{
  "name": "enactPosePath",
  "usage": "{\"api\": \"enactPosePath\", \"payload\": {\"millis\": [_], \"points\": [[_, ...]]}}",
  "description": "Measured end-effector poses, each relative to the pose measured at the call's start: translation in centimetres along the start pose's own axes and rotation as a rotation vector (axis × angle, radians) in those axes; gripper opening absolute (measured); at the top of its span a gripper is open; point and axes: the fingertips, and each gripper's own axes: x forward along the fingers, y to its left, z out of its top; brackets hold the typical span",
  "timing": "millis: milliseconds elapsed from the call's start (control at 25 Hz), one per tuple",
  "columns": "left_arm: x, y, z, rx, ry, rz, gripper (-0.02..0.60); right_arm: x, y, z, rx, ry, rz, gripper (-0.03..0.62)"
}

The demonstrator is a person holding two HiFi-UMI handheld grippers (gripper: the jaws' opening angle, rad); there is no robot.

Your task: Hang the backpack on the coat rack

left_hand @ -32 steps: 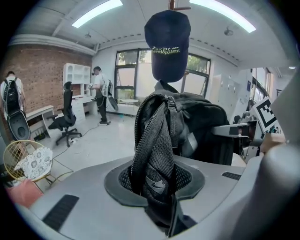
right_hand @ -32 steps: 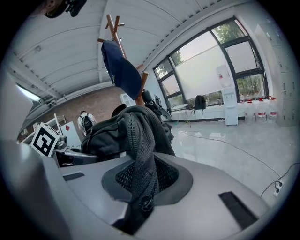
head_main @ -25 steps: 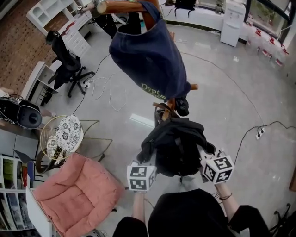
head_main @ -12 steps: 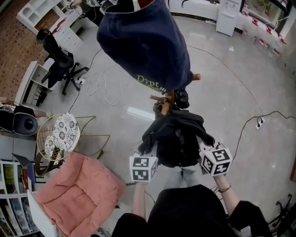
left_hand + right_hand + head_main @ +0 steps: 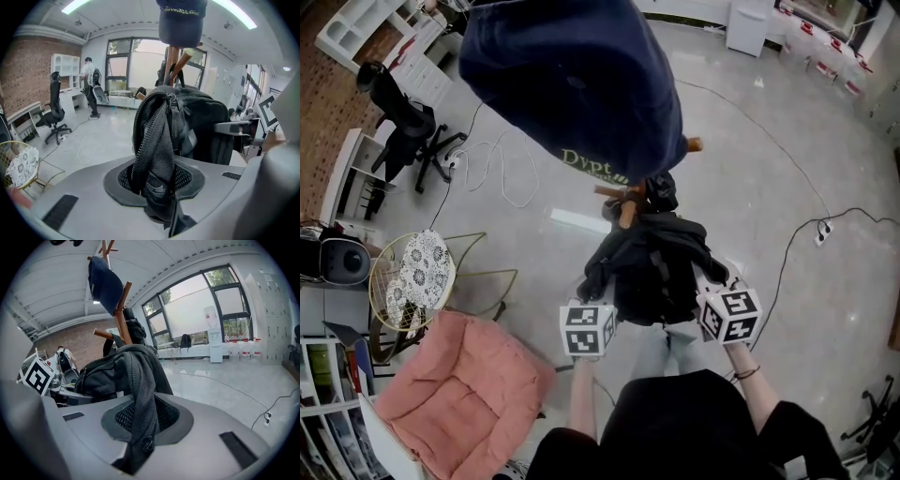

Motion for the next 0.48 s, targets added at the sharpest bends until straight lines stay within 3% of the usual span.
{"api": "enactPosePath", "payload": {"millis": [480], "points": [[2.1,1.2,-0.5,-0.037,-0.024,0.009,0.127,1.9,-0.6,-0.6,-0.046,-0.007,-0.017,0.038]]}}
